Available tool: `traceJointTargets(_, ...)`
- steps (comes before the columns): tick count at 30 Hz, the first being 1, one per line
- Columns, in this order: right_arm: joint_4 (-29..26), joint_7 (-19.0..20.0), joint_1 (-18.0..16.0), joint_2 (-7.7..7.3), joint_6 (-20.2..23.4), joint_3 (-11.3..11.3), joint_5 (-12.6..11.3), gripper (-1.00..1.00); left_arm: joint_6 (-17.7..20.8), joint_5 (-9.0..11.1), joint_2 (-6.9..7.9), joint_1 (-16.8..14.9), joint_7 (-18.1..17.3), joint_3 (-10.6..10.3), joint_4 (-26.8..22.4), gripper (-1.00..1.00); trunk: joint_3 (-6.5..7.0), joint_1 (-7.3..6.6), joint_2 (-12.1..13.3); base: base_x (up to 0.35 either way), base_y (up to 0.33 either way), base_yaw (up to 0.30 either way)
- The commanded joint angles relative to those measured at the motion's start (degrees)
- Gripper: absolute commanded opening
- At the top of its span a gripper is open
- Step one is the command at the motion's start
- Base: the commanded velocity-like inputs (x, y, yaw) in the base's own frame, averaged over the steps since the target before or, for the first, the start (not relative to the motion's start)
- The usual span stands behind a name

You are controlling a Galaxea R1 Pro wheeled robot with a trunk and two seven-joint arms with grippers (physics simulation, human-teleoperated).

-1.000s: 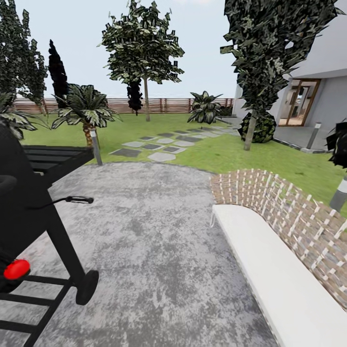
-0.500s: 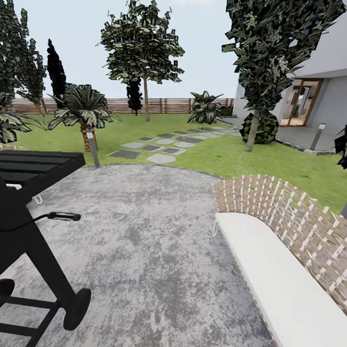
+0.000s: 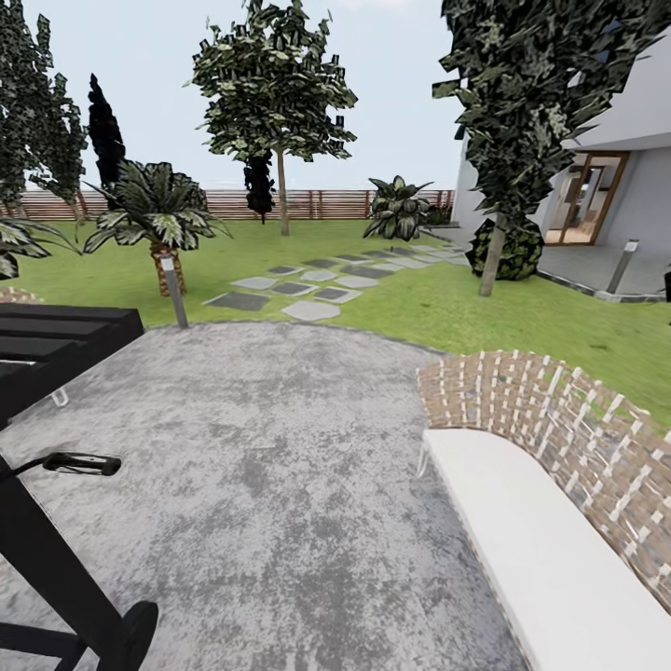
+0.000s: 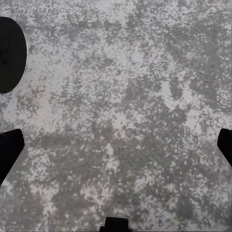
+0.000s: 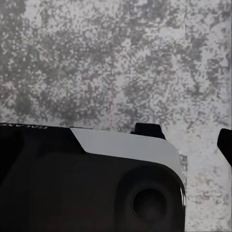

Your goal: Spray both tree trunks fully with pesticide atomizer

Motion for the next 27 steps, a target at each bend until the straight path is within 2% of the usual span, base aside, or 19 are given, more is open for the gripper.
traceJointTargets(1,0.0,0.0,0.0,0.0,0.0,0.0,0.0,1.0,0.0,0.0,0.0,0.0,0.0,0.0,0.1,1.0,0.0,0.0,0.0,0.35,0.0,0.0)
traceJointTargets(16,0.0,0.0,0.0,0.0,0.0,0.0,0.0,1.0,0.0,0.0,0.0,0.0,0.0,-0.1,0.2,1.0,0.0,0.0,0.0,0.35,-0.002,0.0)
traceJointTargets(27,0.0,0.0,0.0,0.0,0.0,0.0,0.0,1.0,0.0,0.0,0.0,0.0,0.0,0.0,0.3,1.0,0.0,0.0,0.0,0.35,-0.075,0.0)
